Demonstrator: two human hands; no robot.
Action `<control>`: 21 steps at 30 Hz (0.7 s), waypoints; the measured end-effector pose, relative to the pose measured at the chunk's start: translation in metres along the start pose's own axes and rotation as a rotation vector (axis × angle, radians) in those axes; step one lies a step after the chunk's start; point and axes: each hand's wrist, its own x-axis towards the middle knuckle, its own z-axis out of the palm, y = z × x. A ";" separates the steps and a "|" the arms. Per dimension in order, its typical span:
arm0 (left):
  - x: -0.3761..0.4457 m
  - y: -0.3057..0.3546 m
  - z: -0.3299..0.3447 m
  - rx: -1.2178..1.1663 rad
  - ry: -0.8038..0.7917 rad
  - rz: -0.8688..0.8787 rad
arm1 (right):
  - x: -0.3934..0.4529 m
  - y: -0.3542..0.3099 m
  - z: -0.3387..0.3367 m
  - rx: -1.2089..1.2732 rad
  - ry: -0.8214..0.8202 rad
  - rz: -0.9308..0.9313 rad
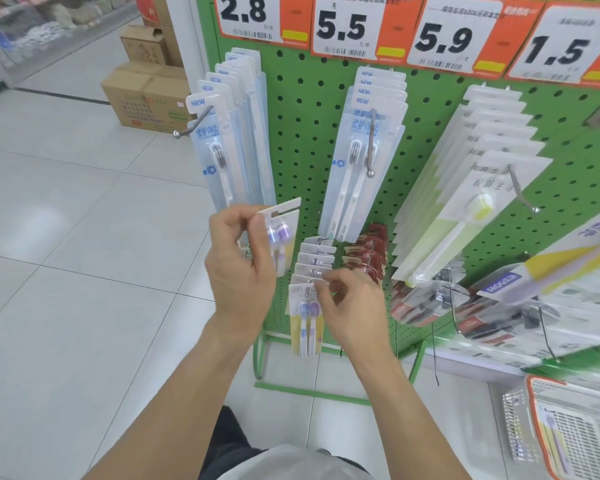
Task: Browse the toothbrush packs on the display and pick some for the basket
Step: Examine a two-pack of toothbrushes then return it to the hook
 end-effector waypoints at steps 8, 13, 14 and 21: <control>0.006 0.031 -0.025 -0.036 0.016 0.104 | -0.001 -0.002 -0.004 0.012 -0.020 -0.008; 0.008 0.045 -0.030 -0.155 -0.196 -0.192 | -0.006 -0.001 -0.007 0.008 -0.009 0.007; 0.005 0.043 -0.030 -0.167 -0.218 -0.257 | -0.008 -0.002 -0.008 0.031 0.001 -0.005; -0.018 0.025 -0.028 -0.207 -0.385 -0.561 | -0.040 -0.007 -0.048 0.826 -0.299 0.184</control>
